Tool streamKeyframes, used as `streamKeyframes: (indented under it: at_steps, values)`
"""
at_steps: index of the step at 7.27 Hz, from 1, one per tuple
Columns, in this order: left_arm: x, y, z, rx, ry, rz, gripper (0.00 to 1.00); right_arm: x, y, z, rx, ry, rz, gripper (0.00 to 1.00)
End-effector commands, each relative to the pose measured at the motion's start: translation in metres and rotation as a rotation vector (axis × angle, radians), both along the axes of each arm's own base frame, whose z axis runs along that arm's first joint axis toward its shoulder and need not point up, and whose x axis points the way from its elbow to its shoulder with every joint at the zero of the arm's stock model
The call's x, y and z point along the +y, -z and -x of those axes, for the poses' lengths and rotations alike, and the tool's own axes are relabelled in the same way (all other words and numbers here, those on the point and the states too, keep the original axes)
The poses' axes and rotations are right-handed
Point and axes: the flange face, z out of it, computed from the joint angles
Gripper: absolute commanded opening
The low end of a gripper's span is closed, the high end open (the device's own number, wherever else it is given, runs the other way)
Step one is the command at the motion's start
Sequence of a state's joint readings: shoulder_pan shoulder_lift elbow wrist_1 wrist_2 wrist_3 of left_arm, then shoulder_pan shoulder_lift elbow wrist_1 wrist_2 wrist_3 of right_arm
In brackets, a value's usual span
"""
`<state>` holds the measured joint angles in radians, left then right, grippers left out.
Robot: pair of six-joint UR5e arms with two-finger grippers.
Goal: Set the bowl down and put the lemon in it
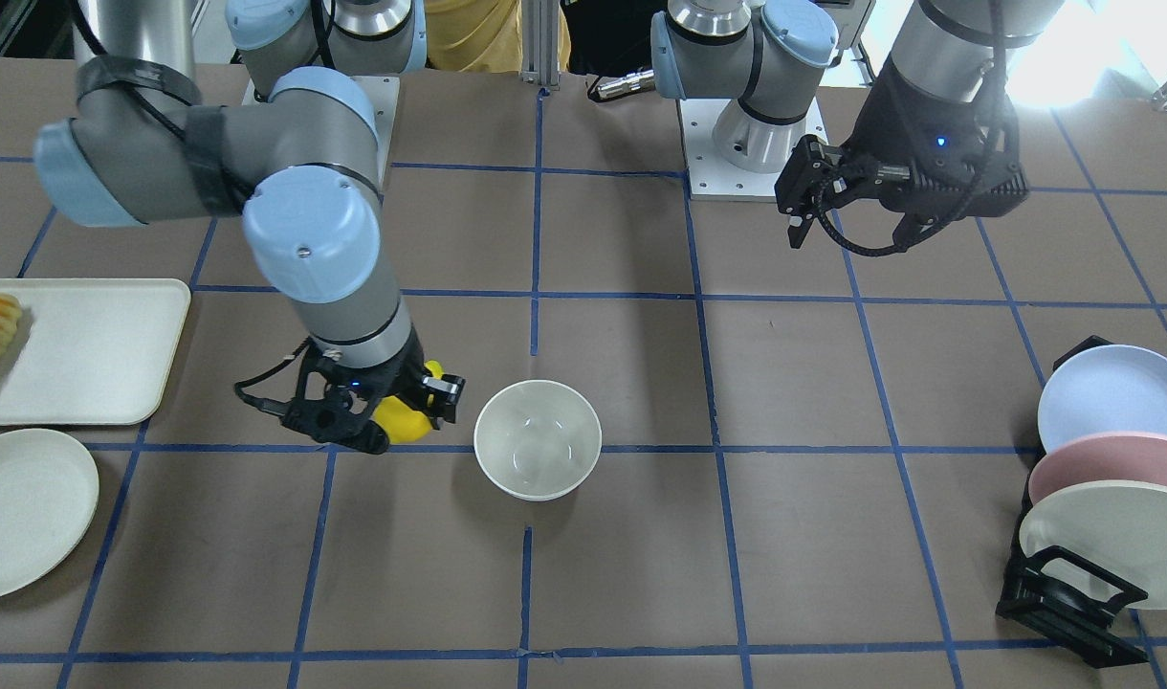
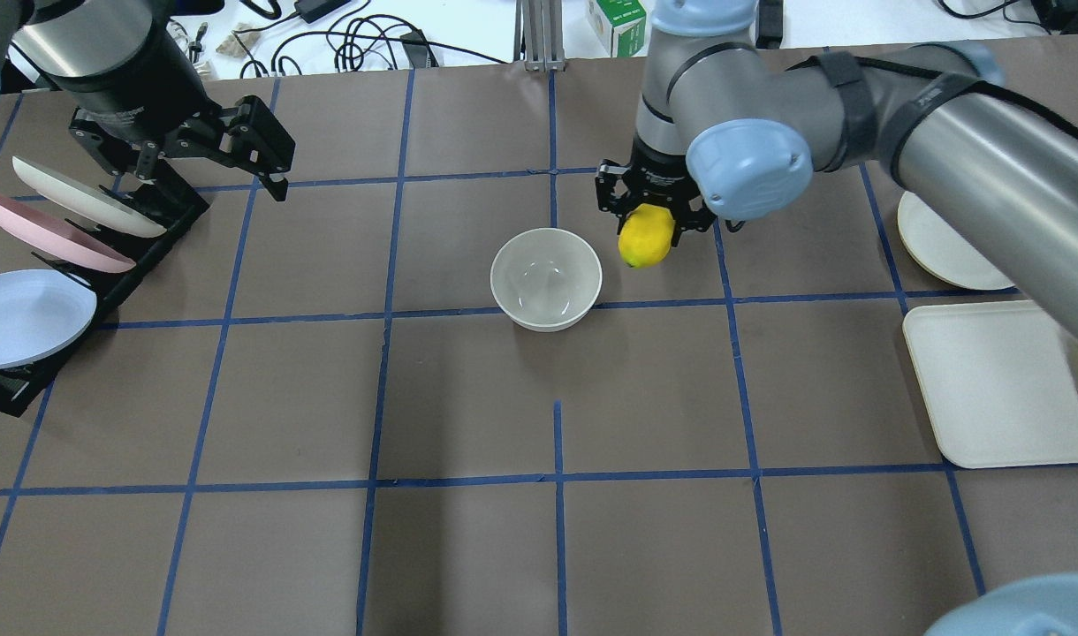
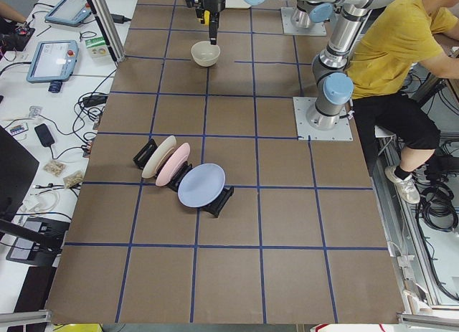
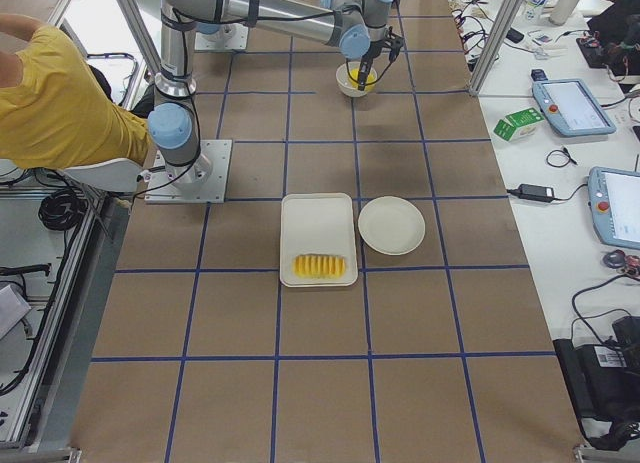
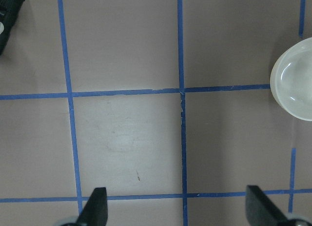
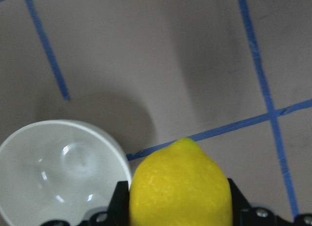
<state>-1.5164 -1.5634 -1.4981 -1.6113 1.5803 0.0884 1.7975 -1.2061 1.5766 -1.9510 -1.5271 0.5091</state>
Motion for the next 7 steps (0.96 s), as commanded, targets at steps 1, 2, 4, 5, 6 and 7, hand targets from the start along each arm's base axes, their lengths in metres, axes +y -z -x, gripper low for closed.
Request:
streamKeyframes:
  at_steps: [1,2,4,5,6,7]
  values:
    - [0.001,-0.008,0.005,0.042,0.006,0.013,1.00,0.018,0.015,-0.069,-0.020,-0.083,0.030,0.00]
    - [0.002,-0.002,0.006,0.048,0.008,0.003,1.00,0.017,0.034,-0.080,-0.006,-0.100,0.016,0.00]
    - [0.004,0.000,0.007,0.045,0.021,-0.005,1.00,0.011,0.060,-0.092,-0.012,-0.114,0.025,0.00]
    - [0.004,0.000,0.007,0.045,0.024,-0.006,1.00,0.011,0.066,-0.093,-0.015,-0.115,0.018,0.00]
    - [0.004,0.001,0.007,0.046,0.026,-0.008,1.00,0.009,0.077,-0.094,-0.011,-0.118,0.001,0.00]
    - [0.004,0.001,0.009,0.048,0.027,-0.008,1.00,0.006,0.086,-0.095,-0.015,-0.118,0.008,0.00]
